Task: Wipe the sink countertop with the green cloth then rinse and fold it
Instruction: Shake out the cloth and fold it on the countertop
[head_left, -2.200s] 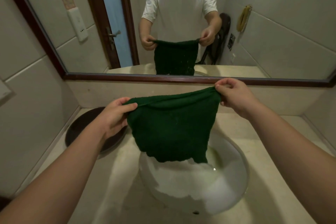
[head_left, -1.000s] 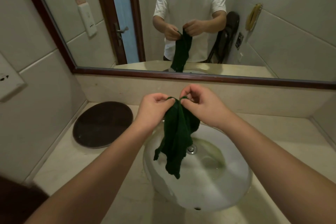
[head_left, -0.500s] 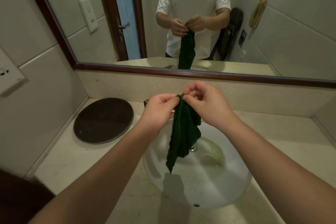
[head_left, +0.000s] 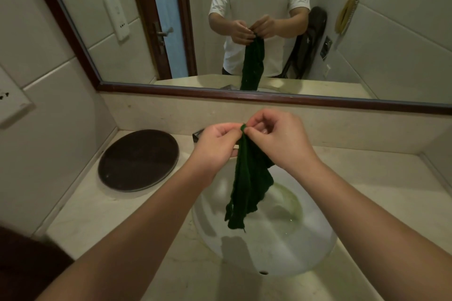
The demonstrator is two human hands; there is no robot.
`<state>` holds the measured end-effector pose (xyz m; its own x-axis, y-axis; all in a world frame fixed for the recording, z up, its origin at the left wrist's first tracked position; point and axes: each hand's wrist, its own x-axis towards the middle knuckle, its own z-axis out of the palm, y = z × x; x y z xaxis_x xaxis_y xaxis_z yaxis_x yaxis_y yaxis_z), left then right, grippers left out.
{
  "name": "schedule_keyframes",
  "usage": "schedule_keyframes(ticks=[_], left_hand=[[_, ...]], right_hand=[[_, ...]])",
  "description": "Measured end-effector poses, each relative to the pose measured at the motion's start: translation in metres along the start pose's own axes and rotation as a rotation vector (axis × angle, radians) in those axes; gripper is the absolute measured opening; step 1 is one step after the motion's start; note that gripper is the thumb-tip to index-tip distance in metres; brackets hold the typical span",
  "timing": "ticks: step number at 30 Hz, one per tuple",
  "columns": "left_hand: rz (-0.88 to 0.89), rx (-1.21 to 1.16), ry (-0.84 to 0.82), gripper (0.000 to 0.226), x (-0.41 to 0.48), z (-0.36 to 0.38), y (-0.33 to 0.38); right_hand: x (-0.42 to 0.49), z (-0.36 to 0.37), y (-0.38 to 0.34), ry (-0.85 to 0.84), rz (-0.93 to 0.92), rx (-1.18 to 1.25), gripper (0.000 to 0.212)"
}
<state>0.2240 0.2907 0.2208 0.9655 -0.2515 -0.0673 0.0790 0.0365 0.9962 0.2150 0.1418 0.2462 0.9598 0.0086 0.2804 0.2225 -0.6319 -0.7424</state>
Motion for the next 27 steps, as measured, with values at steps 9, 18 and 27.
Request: schedule_keyframes(ticks=[9,18,27], left_hand=[[0.030,0.027,0.000,0.024,-0.004,-0.003,0.001],[0.069,0.079,0.154,0.023,-0.007,-0.014,0.014],[0.080,0.223,0.170,0.024,-0.011,-0.034,0.020]], right_hand=[[0.003,0.000,0.003,0.029,0.026,0.025,0.008],[-0.006,-0.003,0.039,-0.279,0.058,-0.109,0.017],[0.004,-0.030,0.039,-0.478,-0.042,-0.357,0.019]])
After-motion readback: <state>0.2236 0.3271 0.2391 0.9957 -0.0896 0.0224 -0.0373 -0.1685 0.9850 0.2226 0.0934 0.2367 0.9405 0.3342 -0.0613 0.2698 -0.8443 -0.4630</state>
